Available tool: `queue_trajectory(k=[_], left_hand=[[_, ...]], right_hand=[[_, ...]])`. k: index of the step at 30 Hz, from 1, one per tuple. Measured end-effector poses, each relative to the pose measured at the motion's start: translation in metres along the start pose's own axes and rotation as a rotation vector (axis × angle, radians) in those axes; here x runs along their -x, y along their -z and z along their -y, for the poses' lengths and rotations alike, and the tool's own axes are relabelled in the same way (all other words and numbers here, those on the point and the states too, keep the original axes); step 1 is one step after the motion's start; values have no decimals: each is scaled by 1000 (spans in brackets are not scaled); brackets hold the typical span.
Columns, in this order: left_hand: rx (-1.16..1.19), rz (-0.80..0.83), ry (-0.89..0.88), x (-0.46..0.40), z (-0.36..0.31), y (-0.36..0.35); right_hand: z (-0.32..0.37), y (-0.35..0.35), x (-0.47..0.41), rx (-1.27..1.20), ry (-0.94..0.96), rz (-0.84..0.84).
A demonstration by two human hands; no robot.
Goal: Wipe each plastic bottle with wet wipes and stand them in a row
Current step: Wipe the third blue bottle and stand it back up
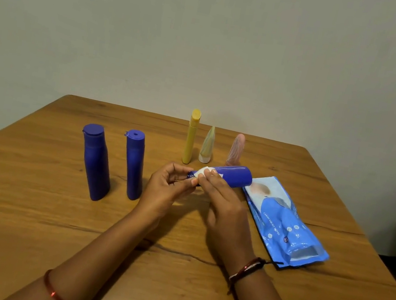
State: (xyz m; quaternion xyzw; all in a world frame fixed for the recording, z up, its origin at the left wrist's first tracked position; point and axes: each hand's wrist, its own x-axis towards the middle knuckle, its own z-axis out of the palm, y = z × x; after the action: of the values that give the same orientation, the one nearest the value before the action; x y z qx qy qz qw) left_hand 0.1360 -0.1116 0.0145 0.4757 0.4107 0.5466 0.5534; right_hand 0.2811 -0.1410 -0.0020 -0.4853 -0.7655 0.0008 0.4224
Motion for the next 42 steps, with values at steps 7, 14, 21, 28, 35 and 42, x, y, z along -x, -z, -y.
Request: queue_trajectory(k=[7,14,21,28,35,42], left_hand=[[-157,19,-56,1,0,0],[-200,34,-78,3,-2,0],[-242,52,-89,4,1,-1],[-316,74,-81,6,0,-2],[-343,91,-72,7,0,-4],[-283,58,-36,5,1,-2]], right_hand=[[-35,12,-5,32,-262,-118],[-39,14,-4,44,-378,-172],[6,6,1,-53,-56,63],[-25,14,-4,61,-248,-66],[-24,13,-1,86,-320,-71],[4,2,3,77,-90,46]])
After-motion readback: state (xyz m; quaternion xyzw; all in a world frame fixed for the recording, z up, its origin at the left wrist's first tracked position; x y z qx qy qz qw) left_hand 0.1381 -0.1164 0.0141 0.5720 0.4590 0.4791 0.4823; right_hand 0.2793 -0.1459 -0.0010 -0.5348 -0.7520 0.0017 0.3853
